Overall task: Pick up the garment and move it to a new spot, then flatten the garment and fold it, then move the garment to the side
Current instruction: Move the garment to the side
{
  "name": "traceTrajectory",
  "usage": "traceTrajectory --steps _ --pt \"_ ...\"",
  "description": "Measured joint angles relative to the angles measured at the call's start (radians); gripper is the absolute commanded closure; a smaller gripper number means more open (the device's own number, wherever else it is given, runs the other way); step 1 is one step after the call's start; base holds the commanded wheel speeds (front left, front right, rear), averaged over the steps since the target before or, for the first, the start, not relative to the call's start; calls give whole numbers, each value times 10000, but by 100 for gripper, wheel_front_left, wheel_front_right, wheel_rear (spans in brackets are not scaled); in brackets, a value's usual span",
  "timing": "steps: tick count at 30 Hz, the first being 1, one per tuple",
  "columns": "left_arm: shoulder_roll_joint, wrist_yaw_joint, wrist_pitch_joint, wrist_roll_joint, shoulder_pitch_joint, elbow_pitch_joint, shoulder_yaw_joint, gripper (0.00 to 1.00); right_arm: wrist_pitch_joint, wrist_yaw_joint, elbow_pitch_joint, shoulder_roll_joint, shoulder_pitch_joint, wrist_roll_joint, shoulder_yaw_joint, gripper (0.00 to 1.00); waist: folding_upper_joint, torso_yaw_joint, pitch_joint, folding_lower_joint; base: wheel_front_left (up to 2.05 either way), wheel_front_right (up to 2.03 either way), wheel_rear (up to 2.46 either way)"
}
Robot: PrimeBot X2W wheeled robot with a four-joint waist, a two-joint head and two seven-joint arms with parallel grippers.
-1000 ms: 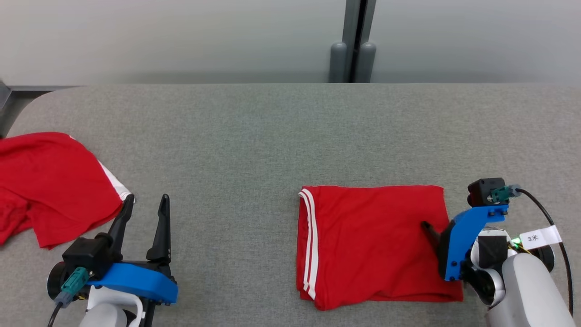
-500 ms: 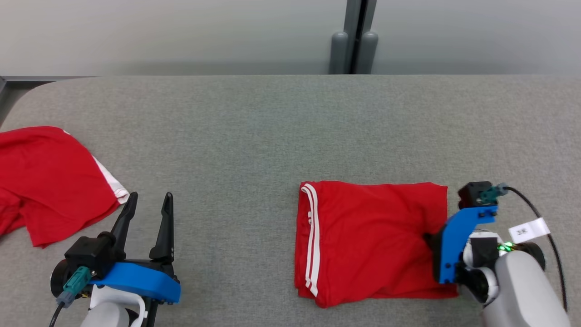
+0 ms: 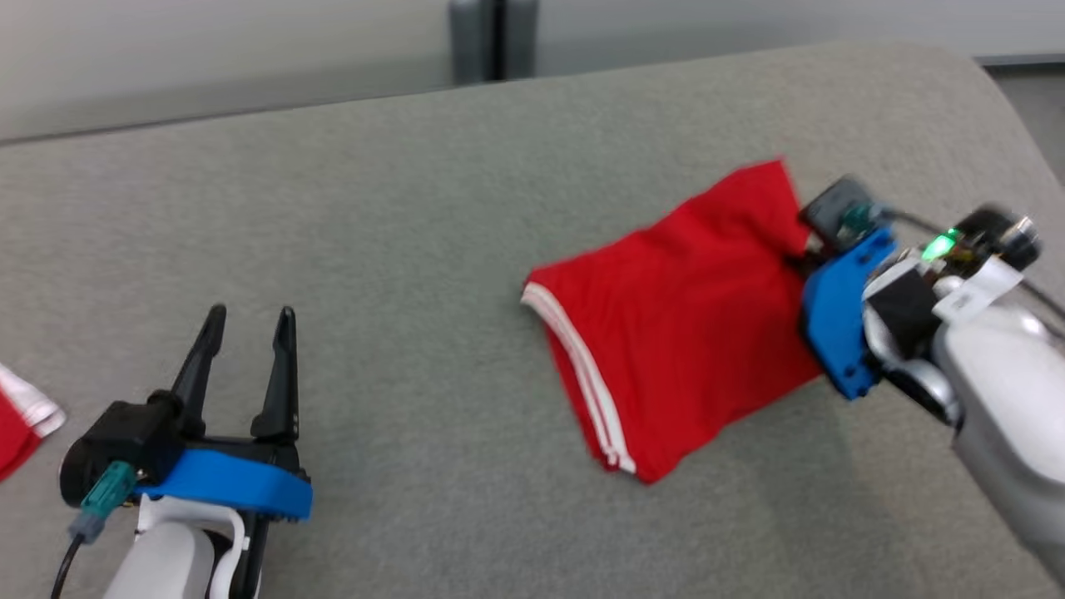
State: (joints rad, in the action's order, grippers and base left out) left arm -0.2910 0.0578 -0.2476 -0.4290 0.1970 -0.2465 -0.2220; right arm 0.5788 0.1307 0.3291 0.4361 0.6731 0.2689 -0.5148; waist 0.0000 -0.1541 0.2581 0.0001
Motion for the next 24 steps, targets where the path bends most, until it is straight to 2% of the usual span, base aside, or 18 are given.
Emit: traceTrajectory --steps 5,11,16,24 --pt "-313 -86 184 117 300 617 71 0 -449 0 23 1413 1221 153 -723 100 0 -856 726 -1 0 0 0" --pt "-1045 -378 700 255 507 1883 485 0 -1407 2 836 2056 2471 -138 -832 100 0 -1839 1861 1 0 0 0" --pt "-1609 -612 1229 355 504 3022 811 0 -2272 4 1597 2257 2879 -412 -123 100 0 -2299 2618 1 0 0 0" --pt "-2176 -913 2000 462 253 4249 1070 0 -3695 6 2788 1856 3093 -1246 1133 100 0 -2647 3295 1 0 0 0"
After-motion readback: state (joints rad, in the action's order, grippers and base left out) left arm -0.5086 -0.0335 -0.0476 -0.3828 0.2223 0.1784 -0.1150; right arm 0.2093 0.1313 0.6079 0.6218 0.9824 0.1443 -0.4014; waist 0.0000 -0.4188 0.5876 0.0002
